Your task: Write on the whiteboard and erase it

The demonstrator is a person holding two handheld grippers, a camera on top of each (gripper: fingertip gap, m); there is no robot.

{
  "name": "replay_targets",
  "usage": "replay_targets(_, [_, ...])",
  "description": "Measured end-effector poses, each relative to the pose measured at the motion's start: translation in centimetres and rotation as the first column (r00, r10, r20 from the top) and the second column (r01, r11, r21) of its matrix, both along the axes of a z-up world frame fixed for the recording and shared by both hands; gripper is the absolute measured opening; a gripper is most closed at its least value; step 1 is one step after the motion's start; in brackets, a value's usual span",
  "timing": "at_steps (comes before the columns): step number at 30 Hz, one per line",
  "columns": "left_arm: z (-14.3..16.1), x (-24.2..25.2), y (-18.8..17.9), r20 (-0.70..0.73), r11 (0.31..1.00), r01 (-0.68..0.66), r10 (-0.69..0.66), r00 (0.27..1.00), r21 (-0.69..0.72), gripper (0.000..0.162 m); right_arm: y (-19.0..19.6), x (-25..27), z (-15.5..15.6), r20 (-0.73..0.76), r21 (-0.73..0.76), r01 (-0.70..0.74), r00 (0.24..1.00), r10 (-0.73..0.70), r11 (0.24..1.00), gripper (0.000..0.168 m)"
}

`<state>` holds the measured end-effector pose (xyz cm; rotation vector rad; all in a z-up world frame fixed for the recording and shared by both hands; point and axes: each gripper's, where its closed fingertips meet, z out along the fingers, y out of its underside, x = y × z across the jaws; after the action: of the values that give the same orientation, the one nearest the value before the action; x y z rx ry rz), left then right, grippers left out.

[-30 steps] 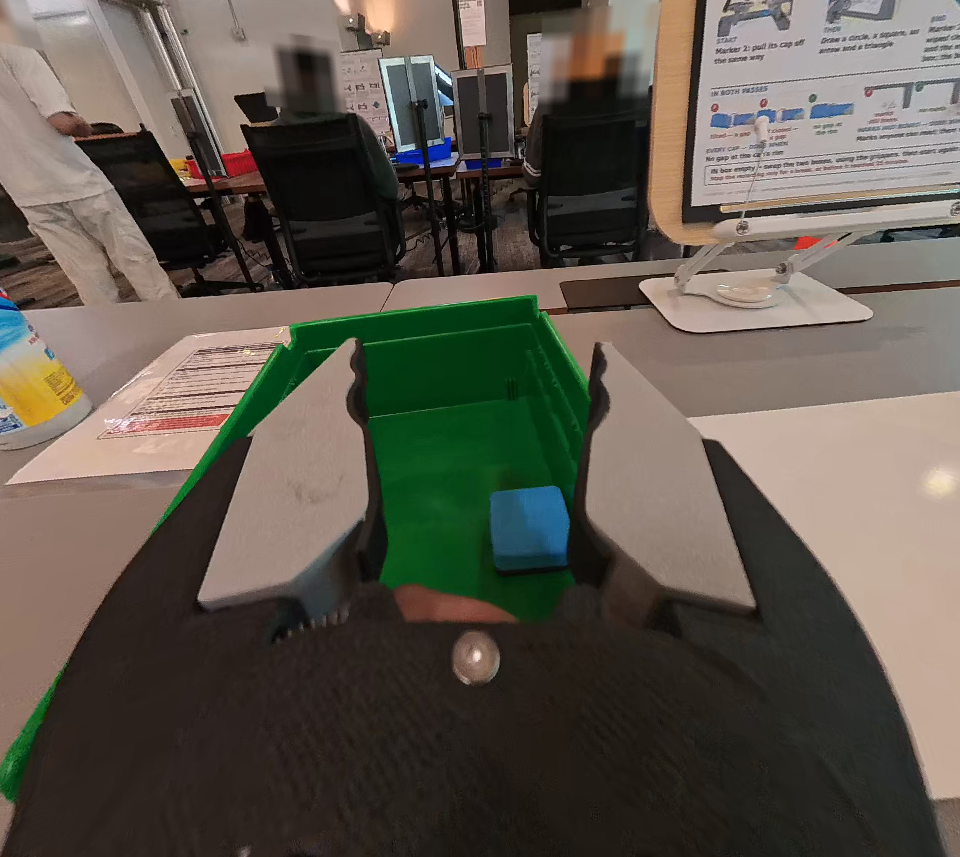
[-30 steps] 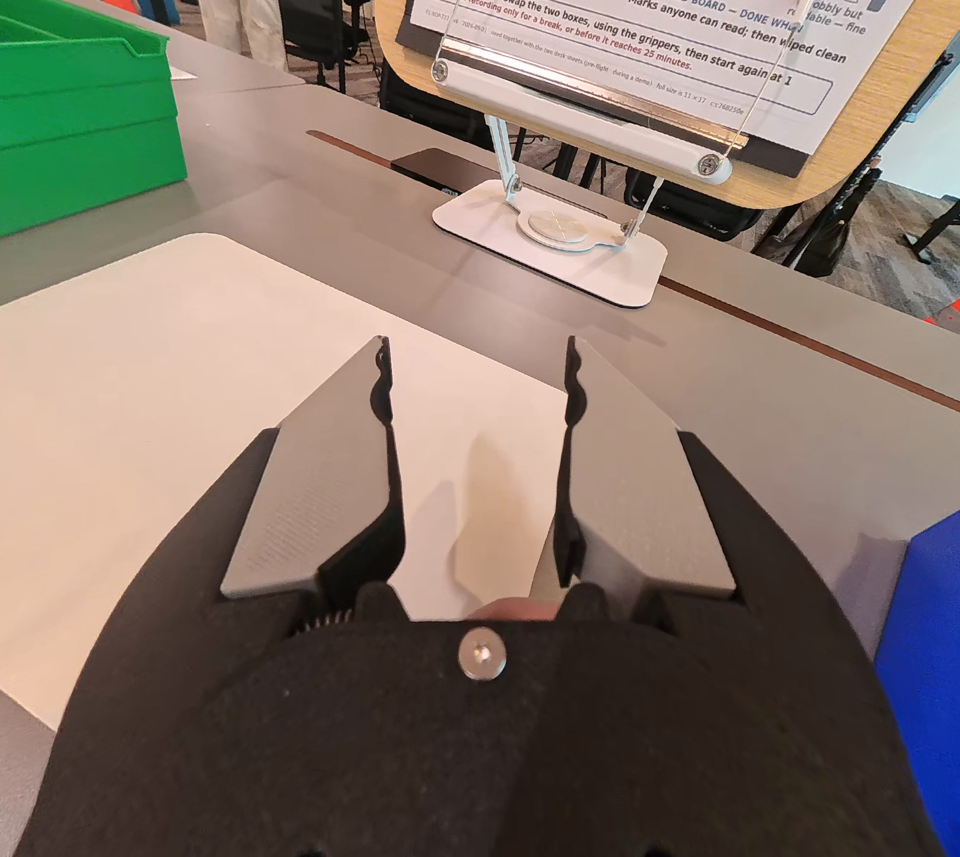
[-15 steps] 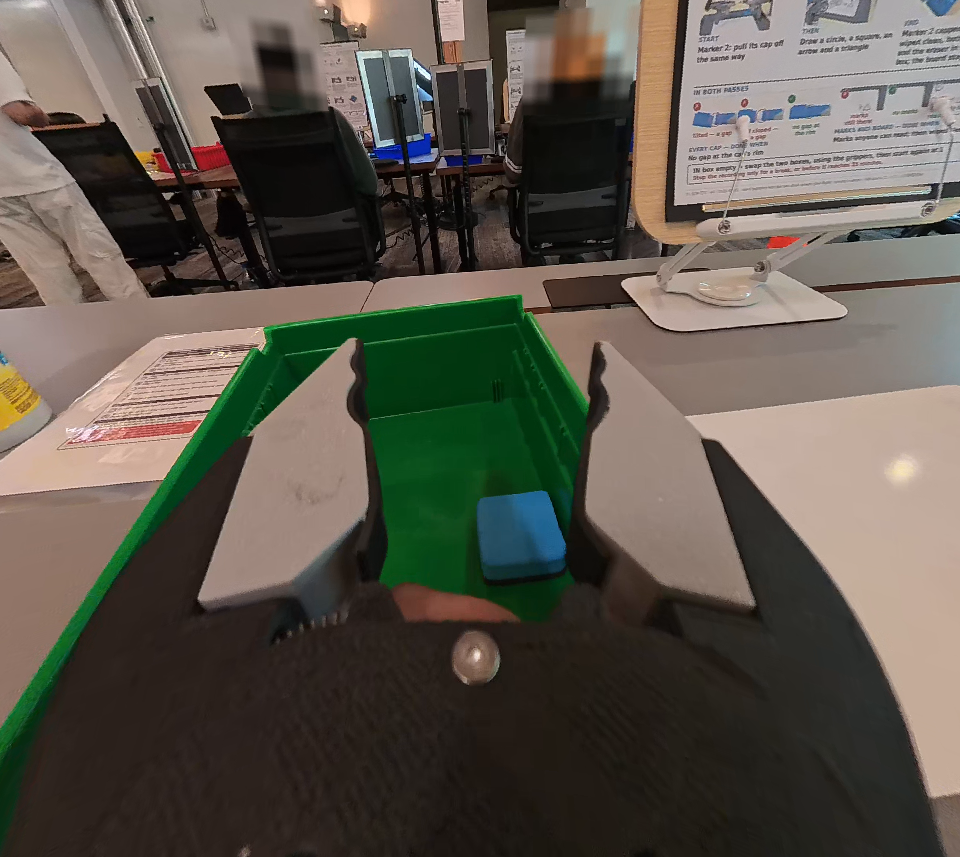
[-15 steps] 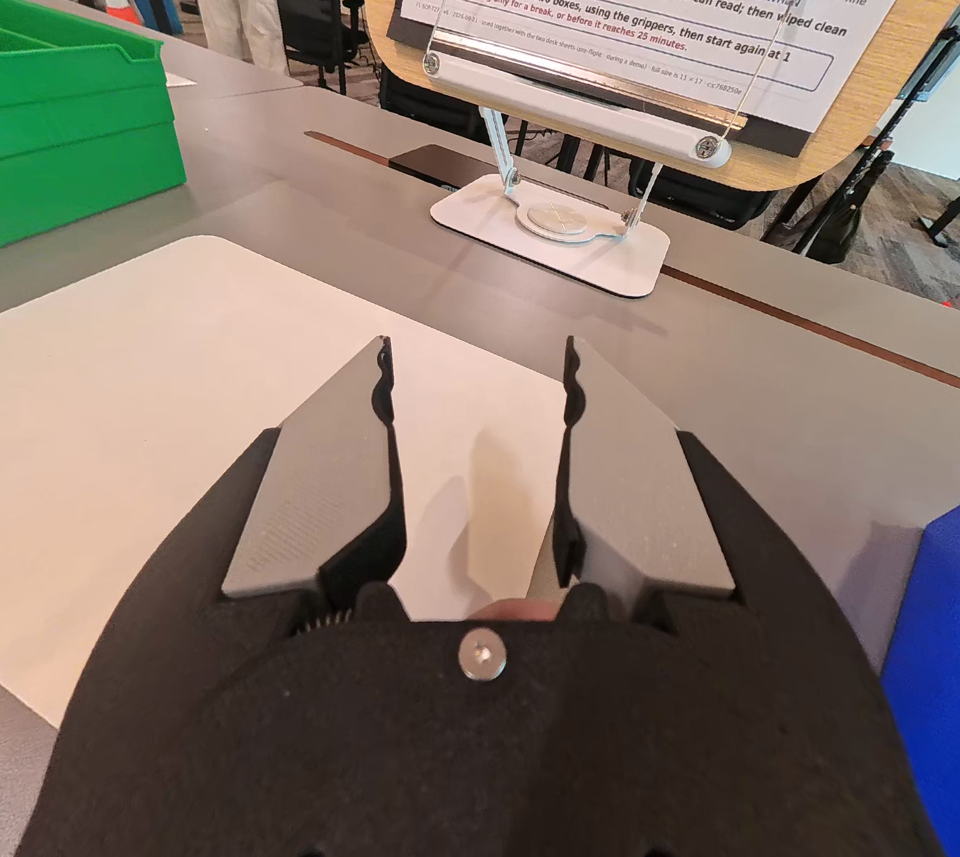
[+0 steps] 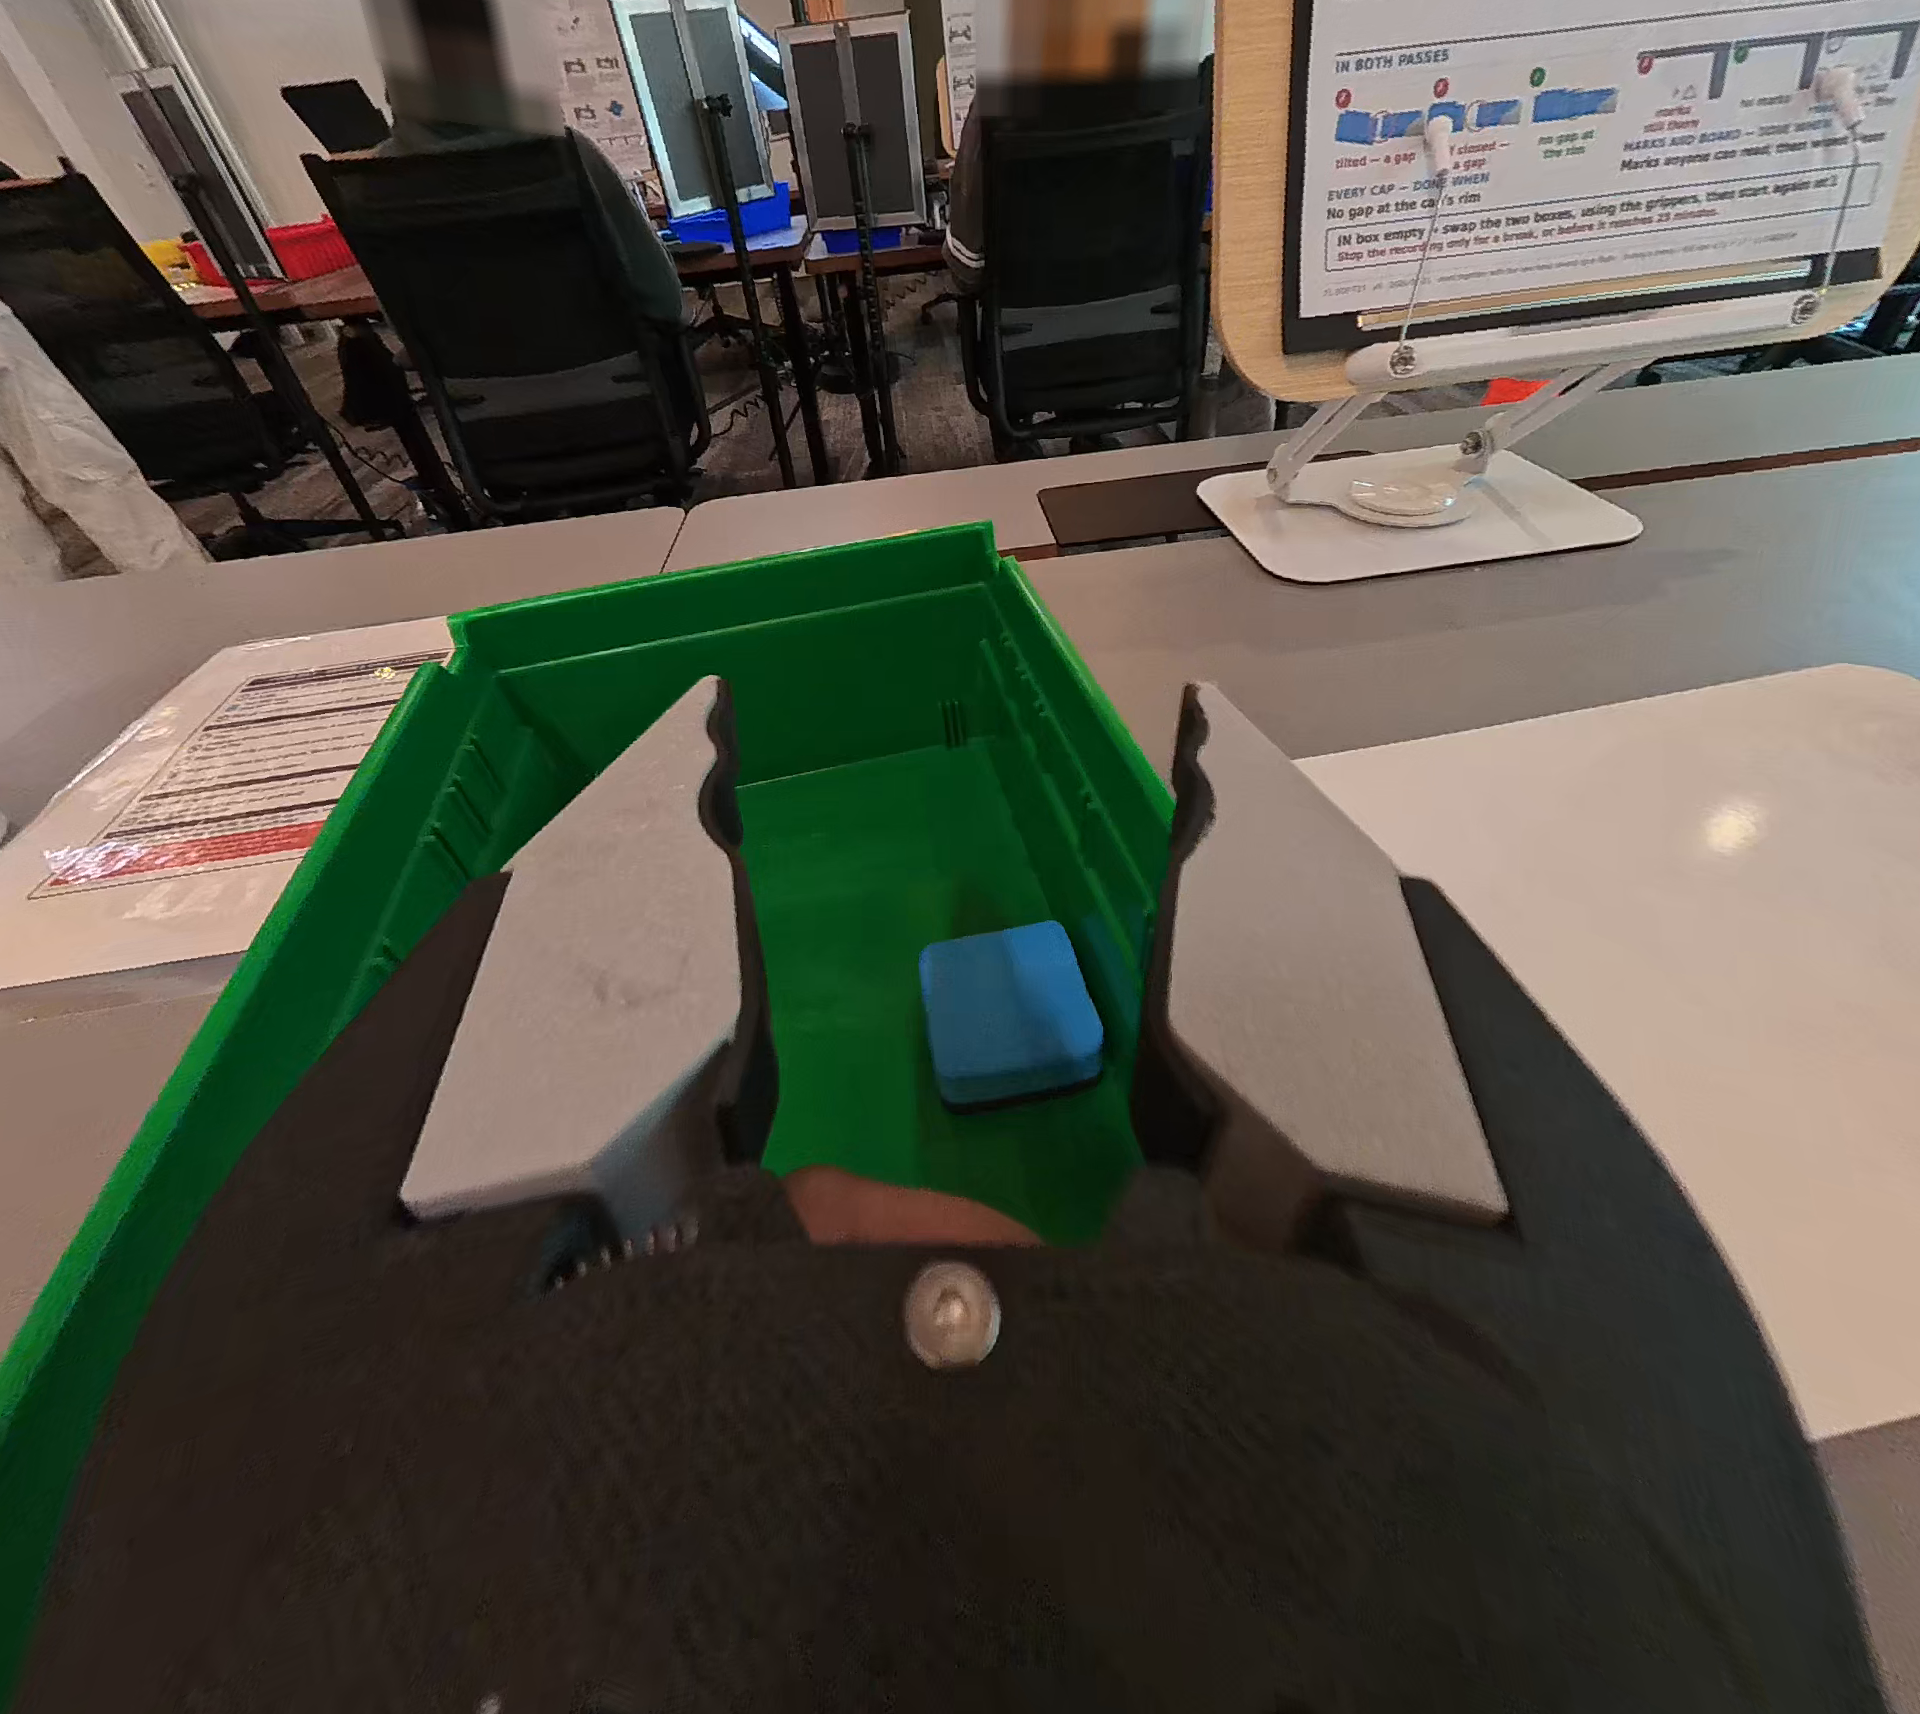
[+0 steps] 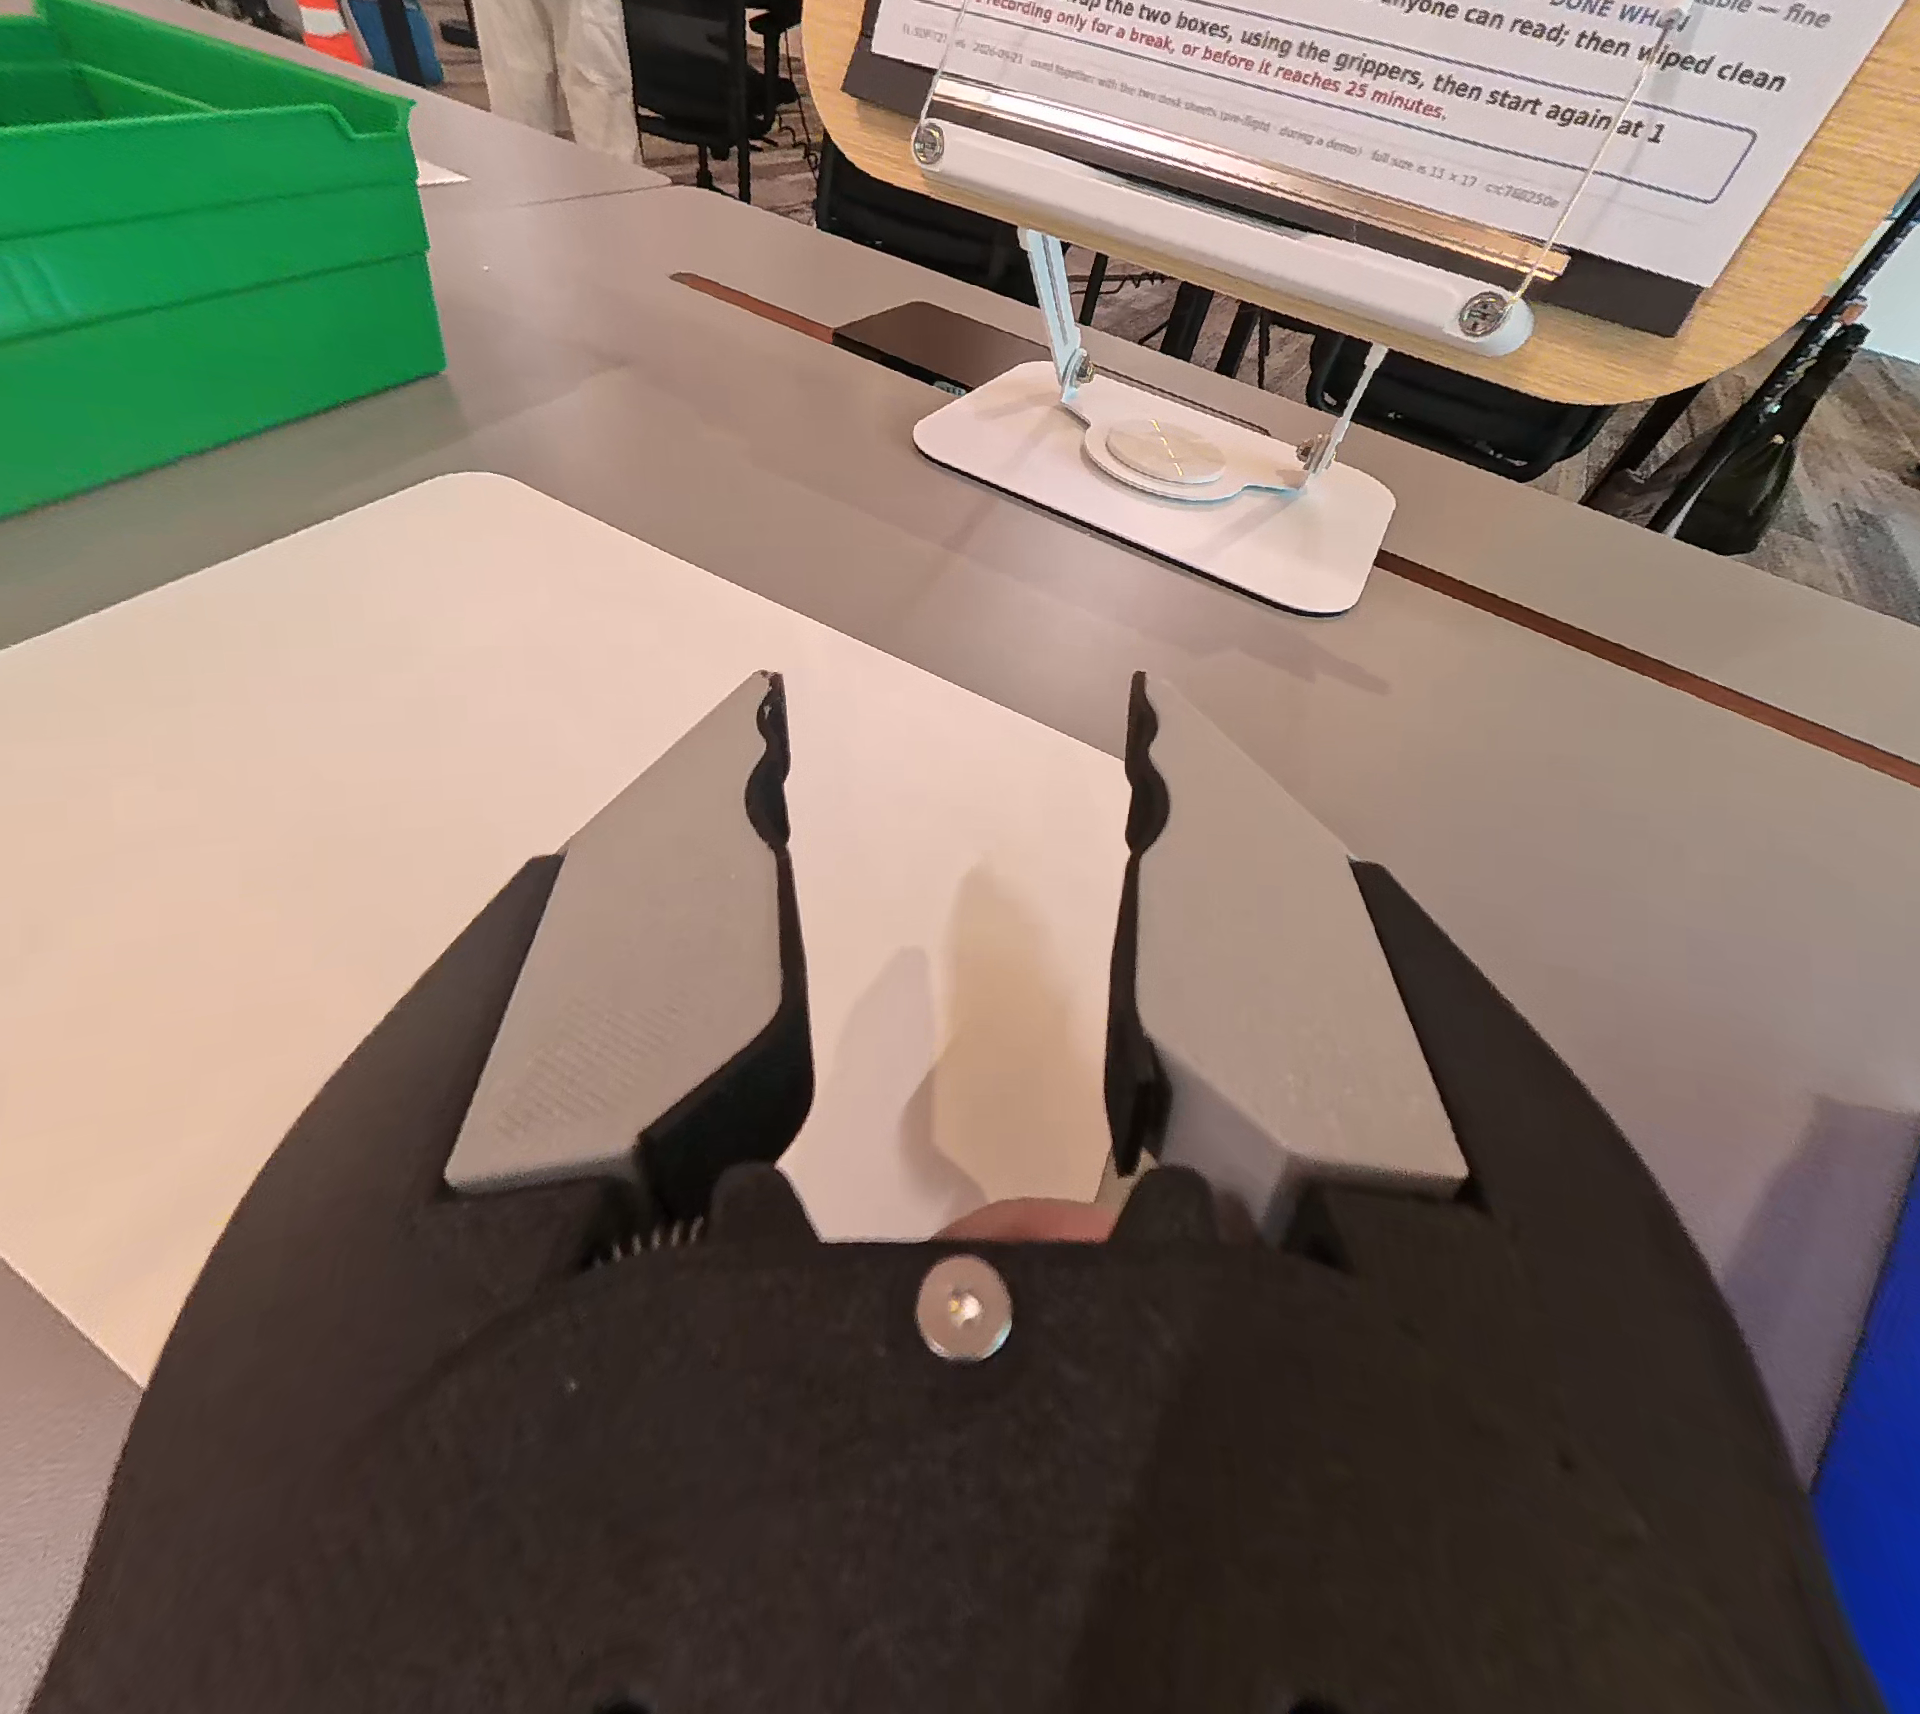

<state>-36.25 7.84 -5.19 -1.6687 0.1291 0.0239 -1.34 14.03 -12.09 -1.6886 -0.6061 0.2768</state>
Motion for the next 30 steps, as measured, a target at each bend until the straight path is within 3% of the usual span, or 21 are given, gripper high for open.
replay_targets(30, [-0.17,-0.03,-0.11,-0.026,1.0,0.007,-0.007,1.0,-0.008,0.081,0.06,0.03,0.03,-0.011,-0.007,-0.003,1.0,0.003,1.0,0.062])
